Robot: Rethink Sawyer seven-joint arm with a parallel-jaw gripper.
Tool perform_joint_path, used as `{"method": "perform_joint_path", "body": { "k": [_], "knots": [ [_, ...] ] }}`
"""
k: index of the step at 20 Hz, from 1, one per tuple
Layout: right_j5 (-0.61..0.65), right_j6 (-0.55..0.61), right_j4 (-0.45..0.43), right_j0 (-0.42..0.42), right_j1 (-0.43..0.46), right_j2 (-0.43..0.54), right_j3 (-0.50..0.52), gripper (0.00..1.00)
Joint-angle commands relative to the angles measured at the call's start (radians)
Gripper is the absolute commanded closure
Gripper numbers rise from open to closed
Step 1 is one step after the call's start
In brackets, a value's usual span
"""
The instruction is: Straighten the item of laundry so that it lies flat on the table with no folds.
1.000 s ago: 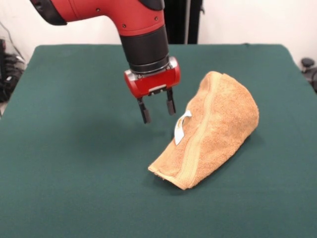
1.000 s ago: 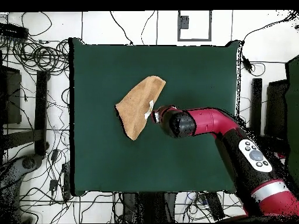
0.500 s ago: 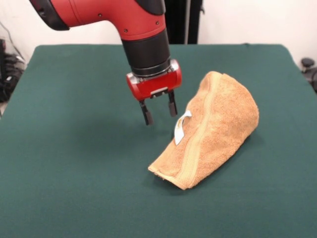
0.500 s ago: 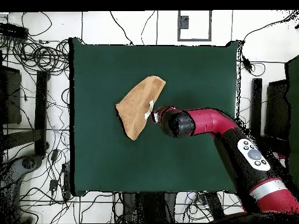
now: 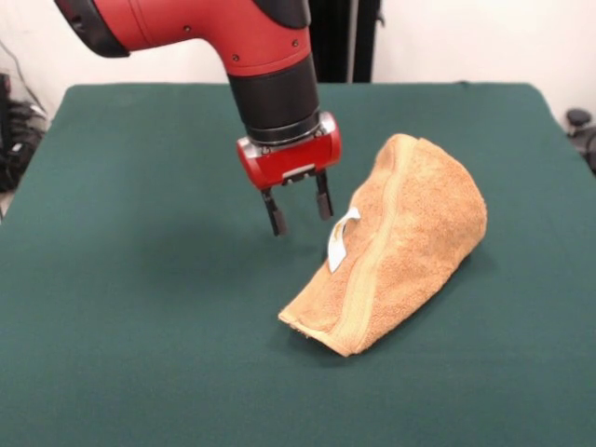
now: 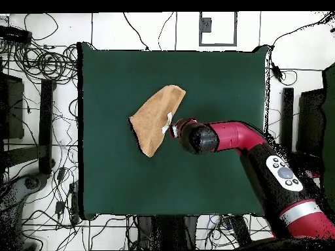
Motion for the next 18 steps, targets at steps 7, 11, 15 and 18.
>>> {"method": "perform_joint_path", "body": {
  "k": [7,11,15,18],
  "knots": [
    [0.052,-0.128,-0.038,0.065,0.030,0.049,-0.050,0.00],
    [0.033,-0.113,-0.046,0.089,0.068,0.042,-0.085,0.00],
    [0.017,-0.102,-0.074,0.117,0.074,0.017,-0.106,0.00],
    [0.035,-0.108,-0.065,0.120,0.068,0.013,-0.107,0.00]
  ]
}}
